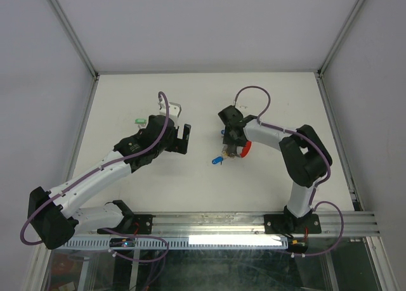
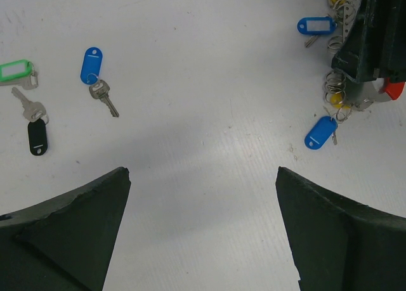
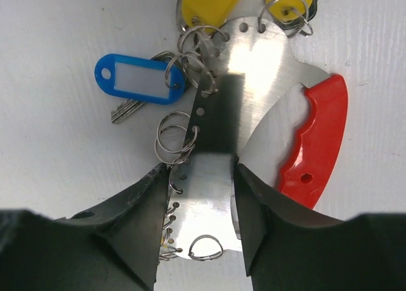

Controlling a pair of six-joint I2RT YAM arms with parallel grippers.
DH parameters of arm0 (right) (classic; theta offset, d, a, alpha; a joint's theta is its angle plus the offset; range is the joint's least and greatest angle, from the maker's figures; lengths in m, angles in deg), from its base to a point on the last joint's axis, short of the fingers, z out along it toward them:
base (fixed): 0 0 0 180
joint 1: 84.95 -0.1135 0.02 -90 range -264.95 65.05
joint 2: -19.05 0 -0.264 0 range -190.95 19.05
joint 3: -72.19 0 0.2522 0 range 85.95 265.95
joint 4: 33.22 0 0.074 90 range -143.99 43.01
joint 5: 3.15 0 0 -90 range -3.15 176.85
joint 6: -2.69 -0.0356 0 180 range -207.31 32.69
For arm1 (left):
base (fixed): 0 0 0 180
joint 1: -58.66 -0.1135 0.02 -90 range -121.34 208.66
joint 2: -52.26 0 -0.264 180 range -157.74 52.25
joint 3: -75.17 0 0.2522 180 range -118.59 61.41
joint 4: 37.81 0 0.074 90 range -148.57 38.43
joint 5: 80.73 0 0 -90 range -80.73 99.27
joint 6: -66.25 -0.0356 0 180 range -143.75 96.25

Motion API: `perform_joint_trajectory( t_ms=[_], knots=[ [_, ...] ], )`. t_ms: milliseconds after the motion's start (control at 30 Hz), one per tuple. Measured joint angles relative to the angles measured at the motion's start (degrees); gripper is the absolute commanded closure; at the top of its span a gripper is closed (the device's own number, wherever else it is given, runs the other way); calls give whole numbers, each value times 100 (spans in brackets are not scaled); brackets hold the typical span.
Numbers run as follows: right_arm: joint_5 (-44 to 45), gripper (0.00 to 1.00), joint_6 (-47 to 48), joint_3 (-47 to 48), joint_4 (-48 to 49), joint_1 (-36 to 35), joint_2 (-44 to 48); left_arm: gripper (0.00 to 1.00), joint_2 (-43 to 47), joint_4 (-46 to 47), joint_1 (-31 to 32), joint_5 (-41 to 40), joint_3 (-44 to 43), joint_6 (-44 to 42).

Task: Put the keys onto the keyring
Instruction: Pick up the keyring from the center of the board.

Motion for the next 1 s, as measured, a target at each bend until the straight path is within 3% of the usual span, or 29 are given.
perform_joint_trajectory(
  t_ms=[100, 300, 533, 767, 1000],
  knots=[
    [24, 56, -9, -42, 20, 0, 24, 3, 0, 0, 0, 0, 0, 0],
    [42, 47, -28, -52, 52, -2, 31, 3, 0, 0, 0, 0, 0, 0],
    [72, 67, -46, -81, 85, -17, 31, 3, 0, 0, 0, 0, 0, 0],
    [55, 71, -87, -468, 409, -17, 334, 4, 0, 0, 0, 0, 0, 0],
    [-385, 74, -42, -1370, 802, -17, 1349, 4, 4, 2, 0, 24, 0, 11]
  ],
)
